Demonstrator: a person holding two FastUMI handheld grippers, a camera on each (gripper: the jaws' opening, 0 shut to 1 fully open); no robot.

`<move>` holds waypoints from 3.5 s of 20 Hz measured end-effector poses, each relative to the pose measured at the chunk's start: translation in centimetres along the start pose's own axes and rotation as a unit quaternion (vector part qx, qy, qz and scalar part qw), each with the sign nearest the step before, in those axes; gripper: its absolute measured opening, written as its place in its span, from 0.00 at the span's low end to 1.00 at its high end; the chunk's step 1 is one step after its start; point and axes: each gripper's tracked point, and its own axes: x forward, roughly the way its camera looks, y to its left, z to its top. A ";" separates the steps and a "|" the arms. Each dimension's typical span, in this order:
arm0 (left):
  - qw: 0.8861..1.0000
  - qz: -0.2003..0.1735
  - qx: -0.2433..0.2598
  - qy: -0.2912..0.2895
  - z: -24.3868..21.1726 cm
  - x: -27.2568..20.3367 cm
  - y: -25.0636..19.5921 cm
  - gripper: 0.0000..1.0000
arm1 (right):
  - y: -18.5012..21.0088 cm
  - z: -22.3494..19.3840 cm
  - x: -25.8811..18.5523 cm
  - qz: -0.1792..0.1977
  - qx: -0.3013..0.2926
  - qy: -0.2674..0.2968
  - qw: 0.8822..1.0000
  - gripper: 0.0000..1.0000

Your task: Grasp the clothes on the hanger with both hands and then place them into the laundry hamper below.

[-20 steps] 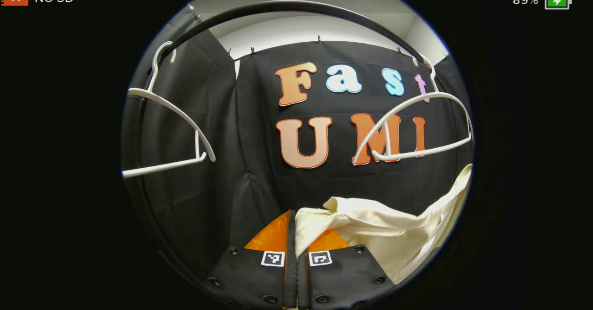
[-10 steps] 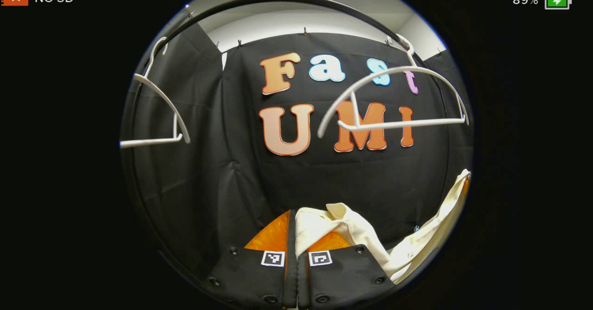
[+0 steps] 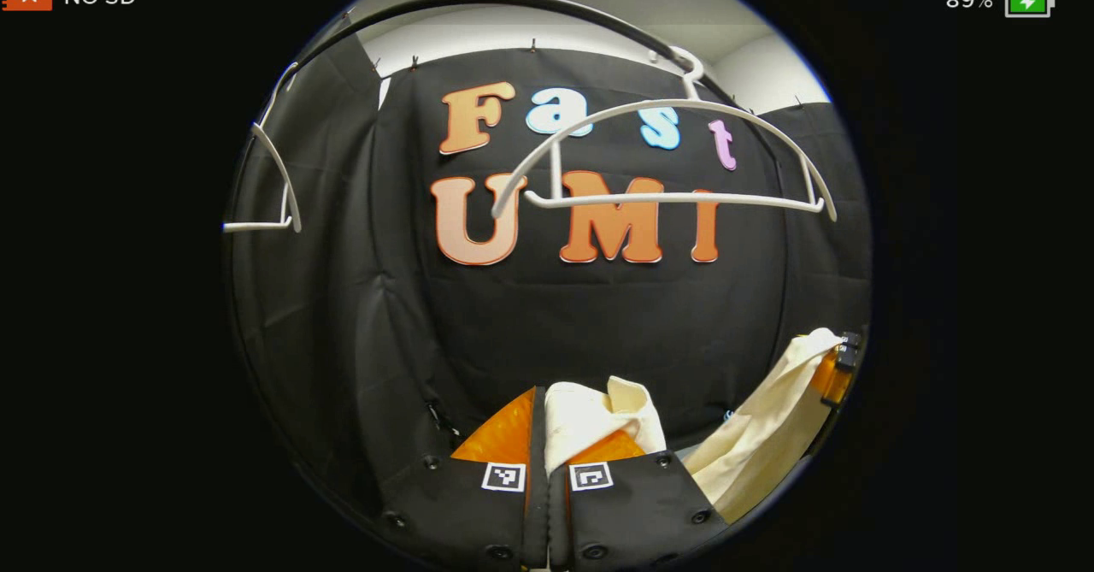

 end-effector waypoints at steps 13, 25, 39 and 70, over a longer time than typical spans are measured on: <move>1.000 -0.009 -0.003 0.021 -5.1 0.3 -2.4 0.03 | 5.2 -5.9 1.7 0.024 0.013 0.032 0.999 0.10; 0.993 -0.004 -0.002 0.121 -18.3 2.6 -2.0 0.03 | 2.6 -19.5 3.8 -0.009 0.025 0.140 0.990 0.11; 0.929 -0.007 -0.016 0.368 -40.2 1.9 -2.0 0.05 | 0.0 -39.0 3.3 -0.039 0.051 0.343 0.937 0.16; 0.951 0.023 -0.015 0.308 -31.1 -1.6 0.0 0.82 | -0.3 -25.9 1.4 -0.065 0.044 0.254 0.964 0.93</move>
